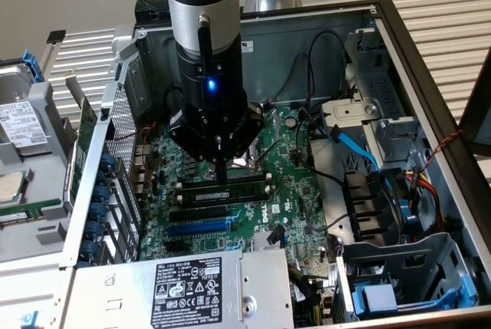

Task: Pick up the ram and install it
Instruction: 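Press down the ram until it locks into place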

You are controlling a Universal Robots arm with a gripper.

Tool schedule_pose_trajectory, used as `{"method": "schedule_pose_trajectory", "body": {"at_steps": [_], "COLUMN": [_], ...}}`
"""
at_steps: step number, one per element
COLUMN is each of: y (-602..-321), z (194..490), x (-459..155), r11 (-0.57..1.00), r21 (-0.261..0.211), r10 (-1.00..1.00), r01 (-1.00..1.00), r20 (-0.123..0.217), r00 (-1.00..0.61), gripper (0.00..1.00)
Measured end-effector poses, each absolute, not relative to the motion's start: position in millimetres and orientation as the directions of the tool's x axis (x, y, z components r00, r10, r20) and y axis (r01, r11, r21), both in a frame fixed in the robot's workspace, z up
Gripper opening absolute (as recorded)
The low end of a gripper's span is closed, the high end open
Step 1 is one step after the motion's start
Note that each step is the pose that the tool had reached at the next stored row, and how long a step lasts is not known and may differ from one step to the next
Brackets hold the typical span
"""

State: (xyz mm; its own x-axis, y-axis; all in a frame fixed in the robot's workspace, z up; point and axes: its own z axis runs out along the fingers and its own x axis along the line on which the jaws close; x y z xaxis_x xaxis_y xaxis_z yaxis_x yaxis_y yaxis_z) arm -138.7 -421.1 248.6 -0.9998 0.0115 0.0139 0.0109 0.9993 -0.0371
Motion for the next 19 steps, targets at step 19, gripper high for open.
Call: {"method": "schedule_pose_trajectory", "body": {"at_steps": [19], "y": [-422.4], "z": [248.7], "x": [-165.6], "r11": [1.0], "r21": [-0.013], "r10": [0.011], "r01": [0.011], "r20": [0.017], "r00": [-1.0], "gripper": [0.11]}}
